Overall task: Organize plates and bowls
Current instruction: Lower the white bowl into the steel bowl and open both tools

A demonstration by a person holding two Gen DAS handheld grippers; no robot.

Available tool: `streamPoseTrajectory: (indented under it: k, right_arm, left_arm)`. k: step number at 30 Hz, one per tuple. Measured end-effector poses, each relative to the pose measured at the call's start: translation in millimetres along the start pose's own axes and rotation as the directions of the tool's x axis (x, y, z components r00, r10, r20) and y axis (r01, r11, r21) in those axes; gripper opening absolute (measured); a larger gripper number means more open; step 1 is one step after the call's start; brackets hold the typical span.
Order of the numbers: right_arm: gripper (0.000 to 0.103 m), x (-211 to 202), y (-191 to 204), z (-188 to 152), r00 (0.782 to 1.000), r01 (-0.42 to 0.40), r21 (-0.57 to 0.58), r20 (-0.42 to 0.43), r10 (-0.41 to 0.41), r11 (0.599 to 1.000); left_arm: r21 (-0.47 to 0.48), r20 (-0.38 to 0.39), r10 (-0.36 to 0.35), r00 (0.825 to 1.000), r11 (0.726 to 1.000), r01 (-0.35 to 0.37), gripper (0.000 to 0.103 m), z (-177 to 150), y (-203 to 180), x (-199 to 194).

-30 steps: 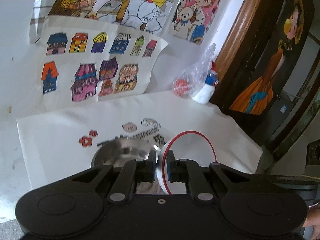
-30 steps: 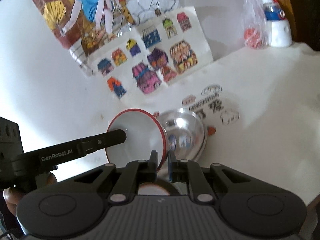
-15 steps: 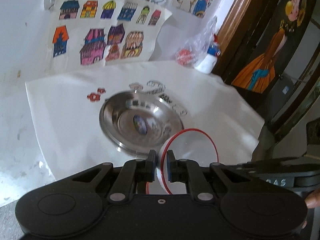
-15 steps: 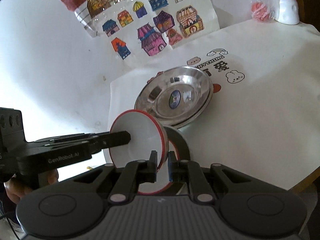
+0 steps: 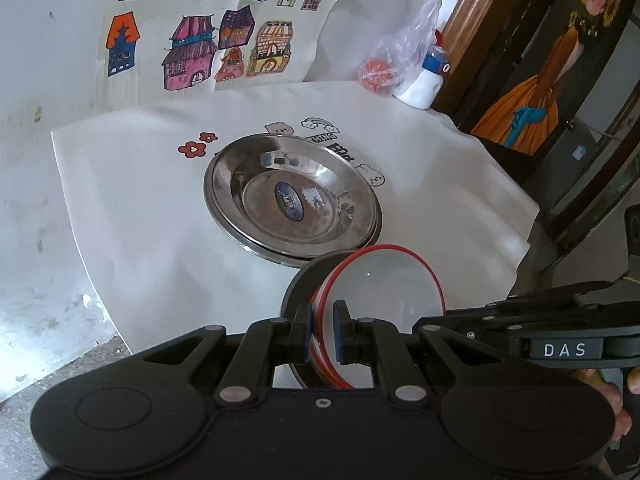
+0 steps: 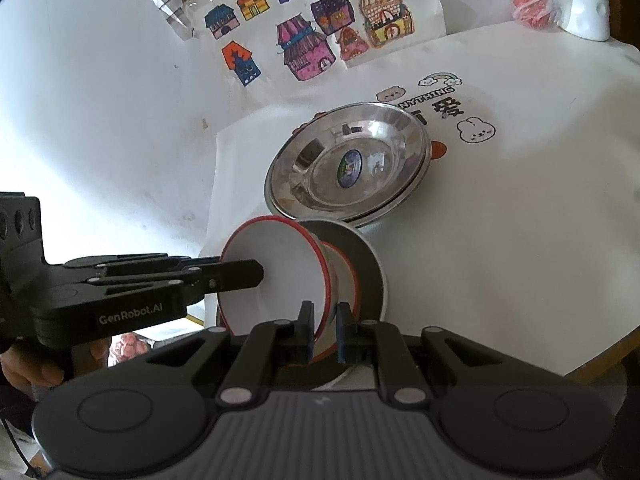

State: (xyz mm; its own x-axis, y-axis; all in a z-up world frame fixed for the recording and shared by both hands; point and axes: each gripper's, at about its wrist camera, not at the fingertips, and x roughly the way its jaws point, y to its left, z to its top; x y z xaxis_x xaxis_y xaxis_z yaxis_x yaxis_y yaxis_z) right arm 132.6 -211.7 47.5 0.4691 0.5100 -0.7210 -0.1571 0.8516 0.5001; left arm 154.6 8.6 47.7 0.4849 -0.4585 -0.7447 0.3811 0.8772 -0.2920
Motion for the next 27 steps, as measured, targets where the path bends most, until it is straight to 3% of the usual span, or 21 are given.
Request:
streamPoseTrajectory:
  k: [27]
  right_arm:
    - [0.021,2.3,-3.1,9.7,0.999,-0.022,-0.005,-0.037,0.022,1.0]
  left_arm:
    - [0.071,-0.101,0.044,0.994,0.997,-0.037,0.011,13.2,-8.8,11.9]
